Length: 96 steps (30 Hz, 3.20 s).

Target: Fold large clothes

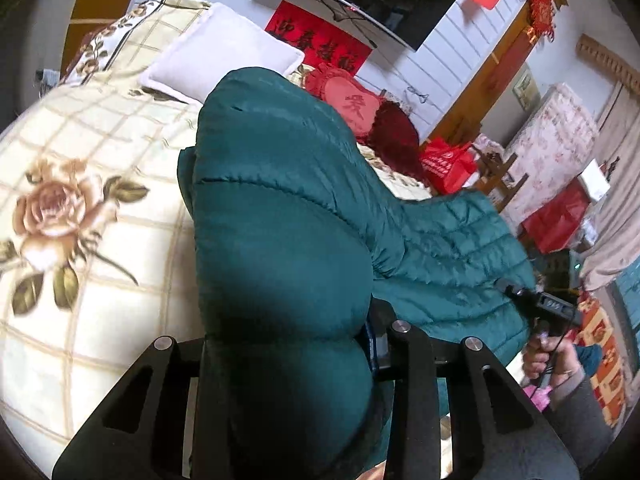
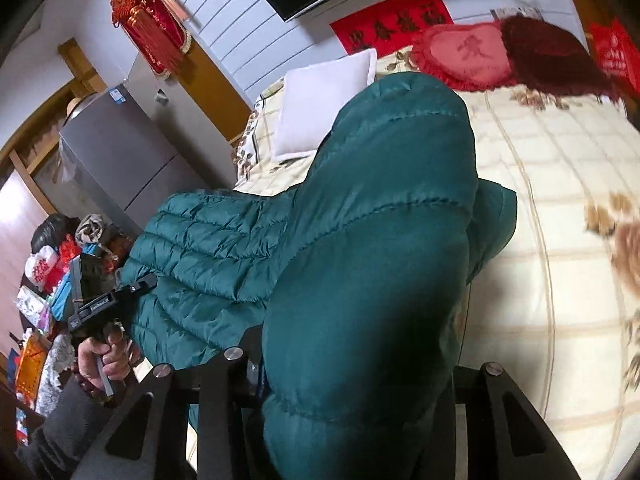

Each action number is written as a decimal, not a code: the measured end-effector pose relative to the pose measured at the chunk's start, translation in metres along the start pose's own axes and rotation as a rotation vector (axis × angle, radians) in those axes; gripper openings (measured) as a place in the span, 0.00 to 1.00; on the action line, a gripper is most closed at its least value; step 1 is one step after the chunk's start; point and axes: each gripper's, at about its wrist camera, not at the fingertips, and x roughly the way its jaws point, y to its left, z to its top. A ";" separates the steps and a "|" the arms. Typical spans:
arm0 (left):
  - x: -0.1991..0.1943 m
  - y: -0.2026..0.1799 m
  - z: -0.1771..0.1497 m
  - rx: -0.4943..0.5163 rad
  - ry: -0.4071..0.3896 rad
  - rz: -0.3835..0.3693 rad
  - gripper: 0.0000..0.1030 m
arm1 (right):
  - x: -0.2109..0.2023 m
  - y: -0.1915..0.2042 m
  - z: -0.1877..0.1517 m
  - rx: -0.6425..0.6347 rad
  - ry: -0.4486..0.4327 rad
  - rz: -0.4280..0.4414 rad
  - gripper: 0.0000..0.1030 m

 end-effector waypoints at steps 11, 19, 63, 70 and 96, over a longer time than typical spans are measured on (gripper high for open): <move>0.025 0.031 0.012 -0.027 0.007 0.056 0.31 | 0.026 0.000 0.025 -0.015 0.019 -0.023 0.39; 0.076 0.054 -0.002 -0.028 0.100 0.170 0.38 | 0.072 -0.024 0.008 0.076 0.098 -0.071 0.44; -0.061 -0.080 -0.200 0.194 0.042 0.513 0.69 | -0.107 0.148 -0.223 -0.109 -0.128 -0.532 0.74; -0.038 -0.125 -0.233 0.338 0.086 0.586 0.69 | -0.096 0.173 -0.246 -0.119 -0.133 -0.525 0.74; -0.055 -0.141 -0.225 0.226 0.100 0.548 0.69 | -0.098 0.200 -0.252 -0.192 -0.161 -0.524 0.74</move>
